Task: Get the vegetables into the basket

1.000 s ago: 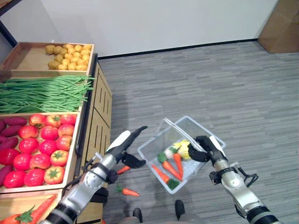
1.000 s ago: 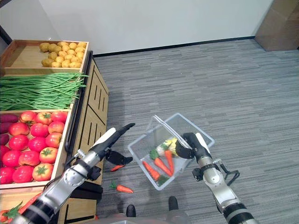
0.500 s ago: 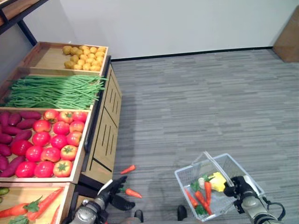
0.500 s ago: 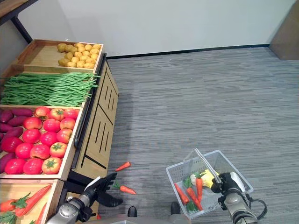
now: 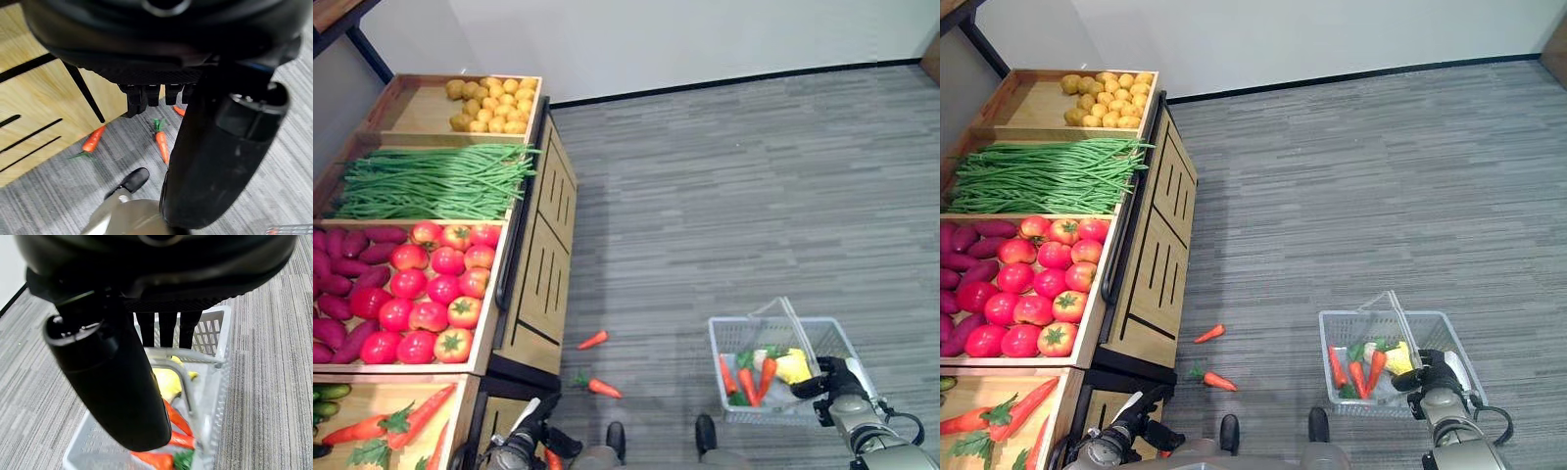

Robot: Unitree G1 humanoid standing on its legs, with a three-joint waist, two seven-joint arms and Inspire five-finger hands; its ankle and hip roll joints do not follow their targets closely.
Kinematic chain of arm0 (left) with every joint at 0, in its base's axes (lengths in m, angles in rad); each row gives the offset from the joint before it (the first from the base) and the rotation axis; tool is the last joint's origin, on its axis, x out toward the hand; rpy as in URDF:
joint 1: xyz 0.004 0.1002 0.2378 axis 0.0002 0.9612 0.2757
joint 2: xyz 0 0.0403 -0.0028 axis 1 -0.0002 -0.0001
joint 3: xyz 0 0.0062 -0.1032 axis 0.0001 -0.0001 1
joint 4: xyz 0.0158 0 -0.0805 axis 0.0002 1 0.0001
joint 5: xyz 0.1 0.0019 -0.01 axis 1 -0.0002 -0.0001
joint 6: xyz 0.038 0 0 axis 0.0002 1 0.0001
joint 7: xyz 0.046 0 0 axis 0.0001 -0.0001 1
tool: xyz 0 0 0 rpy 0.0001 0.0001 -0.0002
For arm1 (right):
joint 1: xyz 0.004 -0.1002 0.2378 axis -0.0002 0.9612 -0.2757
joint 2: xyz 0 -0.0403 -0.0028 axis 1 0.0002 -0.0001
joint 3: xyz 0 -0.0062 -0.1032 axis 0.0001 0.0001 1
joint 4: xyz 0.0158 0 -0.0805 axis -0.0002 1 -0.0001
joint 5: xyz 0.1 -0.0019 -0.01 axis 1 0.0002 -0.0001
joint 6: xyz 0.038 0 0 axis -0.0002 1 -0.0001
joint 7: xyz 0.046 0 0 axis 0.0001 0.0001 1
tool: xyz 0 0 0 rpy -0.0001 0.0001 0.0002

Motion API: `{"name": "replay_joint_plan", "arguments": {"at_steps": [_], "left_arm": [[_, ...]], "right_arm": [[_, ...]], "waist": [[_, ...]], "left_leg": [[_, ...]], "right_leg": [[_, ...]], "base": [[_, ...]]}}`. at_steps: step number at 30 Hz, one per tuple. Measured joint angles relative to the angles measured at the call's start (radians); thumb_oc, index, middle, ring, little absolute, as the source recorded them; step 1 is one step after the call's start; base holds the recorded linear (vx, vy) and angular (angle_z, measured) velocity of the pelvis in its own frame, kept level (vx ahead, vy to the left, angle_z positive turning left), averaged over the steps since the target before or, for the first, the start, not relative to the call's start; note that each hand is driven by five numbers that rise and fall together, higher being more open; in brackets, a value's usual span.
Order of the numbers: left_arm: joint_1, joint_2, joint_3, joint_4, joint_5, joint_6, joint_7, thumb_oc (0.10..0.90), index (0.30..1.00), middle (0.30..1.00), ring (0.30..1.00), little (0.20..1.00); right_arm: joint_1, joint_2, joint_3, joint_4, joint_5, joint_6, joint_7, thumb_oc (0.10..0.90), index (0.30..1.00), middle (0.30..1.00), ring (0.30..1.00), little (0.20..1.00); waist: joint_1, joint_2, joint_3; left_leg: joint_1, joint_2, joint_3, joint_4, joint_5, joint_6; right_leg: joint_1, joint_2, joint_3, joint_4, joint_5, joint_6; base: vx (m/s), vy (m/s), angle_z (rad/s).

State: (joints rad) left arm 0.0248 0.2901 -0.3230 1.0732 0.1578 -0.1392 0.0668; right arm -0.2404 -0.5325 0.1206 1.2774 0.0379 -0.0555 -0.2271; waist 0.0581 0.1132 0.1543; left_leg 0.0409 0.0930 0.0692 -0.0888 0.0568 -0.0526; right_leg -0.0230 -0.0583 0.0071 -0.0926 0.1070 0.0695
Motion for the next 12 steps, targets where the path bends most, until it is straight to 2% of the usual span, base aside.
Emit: {"name": "replay_joint_plan", "arguments": {"at_steps": [4, 7, 9, 10, 12], "left_arm": [[-0.001, 0.001, 0.005, 0.001, 0.001, 0.001, 0.013, 0.9, 1.0, 1.0, 1.0, 1.0], [-0.004, -0.01, 0.059, 0.044, -0.001, 0.001, 0.018, 0.9, 1.0, 1.0, 1.0, 1.0], [-0.005, -0.013, 0.094, 0.092, -0.002, 0.004, 0.02, 0.9, 1.0, 1.0, 1.0, 1.0], [-0.003, -0.014, 0.127, 0.133, -0.002, 0.008, 0.021, 0.9, 1.0, 1.0, 1.0, 1.0], [0.008, -0.008, 0.13, 0.147, -0.003, 0.021, 0.021, 0.9, 1.0, 1.0, 1.0, 1.0]], "right_arm": [[0.001, -0.005, -0.009, -0.004, 0.011, -0.014, -0.011, 0.9, 1.0, 1.0, 1.0, 1.0], [0.044, 0.025, -0.025, -0.011, 0.033, -0.03, 0.004, 0.9, 1.0, 1.0, 1.0, 1.0], [0.095, 0.079, -0.069, -0.008, 0.082, -0.037, 0.025, 0.9, 1.0, 1.0, 1.0, 1.0], [0.14, 0.138, -0.099, -0.012, 0.127, -0.057, 0.033, 0.9, 1.0, 1.0, 1.0, 1.0], [0.217, 0.21, -0.079, 0.015, 0.136, -0.057, 0.068, 0.9, 1.0, 1.0, 1.0, 1.0]], "waist": [[-0.003, -0.011, 0.007], [-0.007, -0.033, 0.01], [-0.015, -0.049, 0.004], [-0.02, -0.072, -0.009], [-0.019, -0.099, -0.031]], "left_leg": [[0.004, 0.0, -0.002, 0.0, -0.001, -0.001], [0.014, 0.0, -0.003, 0.0, -0.001, -0.001], [0.026, 0.0, -0.004, 0.0, -0.003, -0.003], [0.035, 0.002, -0.004, 0.0, -0.006, -0.005], [0.04, 0.002, -0.004, 0.0, -0.01, -0.008]], "right_leg": [[0.005, 0.0, -0.001, 0.0, 0.001, -0.001], [0.015, 0.0, -0.003, 0.0, 0.001, -0.002], [0.027, 0.0, -0.005, 0.0, -0.001, -0.002], [0.038, 0.002, -0.007, 0.0, -0.006, -0.004], [0.038, 0.002, -0.006, 0.0, -0.011, -0.011]], "base": [[0.0, 0.0, 0.0], [0.0, 0.0, 0.0], [0.01, 0.015, 0.02], [0.0, 0.0, 0.0], [0.0, 0.0, 0.0]]}}
